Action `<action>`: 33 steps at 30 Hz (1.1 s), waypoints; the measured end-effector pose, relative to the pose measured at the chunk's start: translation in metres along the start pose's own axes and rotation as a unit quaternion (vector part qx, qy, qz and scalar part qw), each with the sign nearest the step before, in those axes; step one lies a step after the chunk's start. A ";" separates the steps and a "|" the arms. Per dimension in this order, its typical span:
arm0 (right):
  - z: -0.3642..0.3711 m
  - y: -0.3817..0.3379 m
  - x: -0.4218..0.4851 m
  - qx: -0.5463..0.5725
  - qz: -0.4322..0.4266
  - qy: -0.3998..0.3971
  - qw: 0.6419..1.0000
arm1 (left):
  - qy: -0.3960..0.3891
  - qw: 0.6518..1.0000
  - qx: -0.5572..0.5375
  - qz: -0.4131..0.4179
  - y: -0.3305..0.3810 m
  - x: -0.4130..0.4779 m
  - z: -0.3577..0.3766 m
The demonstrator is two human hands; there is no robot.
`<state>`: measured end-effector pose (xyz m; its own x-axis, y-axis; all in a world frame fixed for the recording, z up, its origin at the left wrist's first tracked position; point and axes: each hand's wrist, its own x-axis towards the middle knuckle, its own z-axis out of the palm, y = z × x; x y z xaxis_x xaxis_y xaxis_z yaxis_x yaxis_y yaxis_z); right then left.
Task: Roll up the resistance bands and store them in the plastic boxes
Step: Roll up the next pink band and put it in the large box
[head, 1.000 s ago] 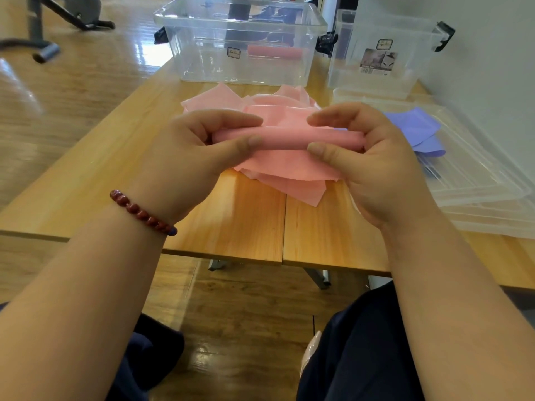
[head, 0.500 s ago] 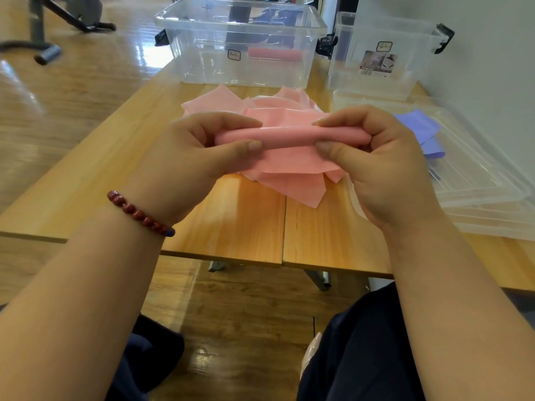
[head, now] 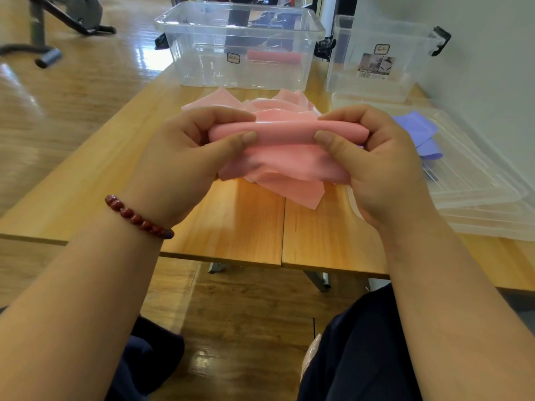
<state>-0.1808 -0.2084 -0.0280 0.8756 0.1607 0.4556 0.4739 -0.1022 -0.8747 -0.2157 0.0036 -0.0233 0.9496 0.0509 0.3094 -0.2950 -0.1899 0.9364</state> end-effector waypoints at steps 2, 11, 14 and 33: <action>0.000 0.000 0.000 -0.002 0.002 0.002 1.000 | -0.001 1.000 -0.005 -0.005 0.000 0.000 0.000; -0.002 0.004 0.000 0.014 0.019 -0.021 0.999 | -0.018 0.999 -0.005 -0.047 -0.004 0.000 -0.001; -0.001 0.006 0.001 0.030 0.034 -0.028 0.999 | -0.005 0.999 -0.010 -0.044 -0.005 0.000 0.000; -0.004 0.007 0.001 0.033 0.055 -0.022 0.998 | -0.032 0.996 -0.026 -0.082 -0.004 0.000 -0.002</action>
<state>-0.1765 -0.2130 -0.0334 0.9164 0.1959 0.3490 0.3661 -0.0579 -0.9288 -0.2149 0.0060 -0.0264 0.9898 0.0133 0.1417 -0.1387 -0.1327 0.9814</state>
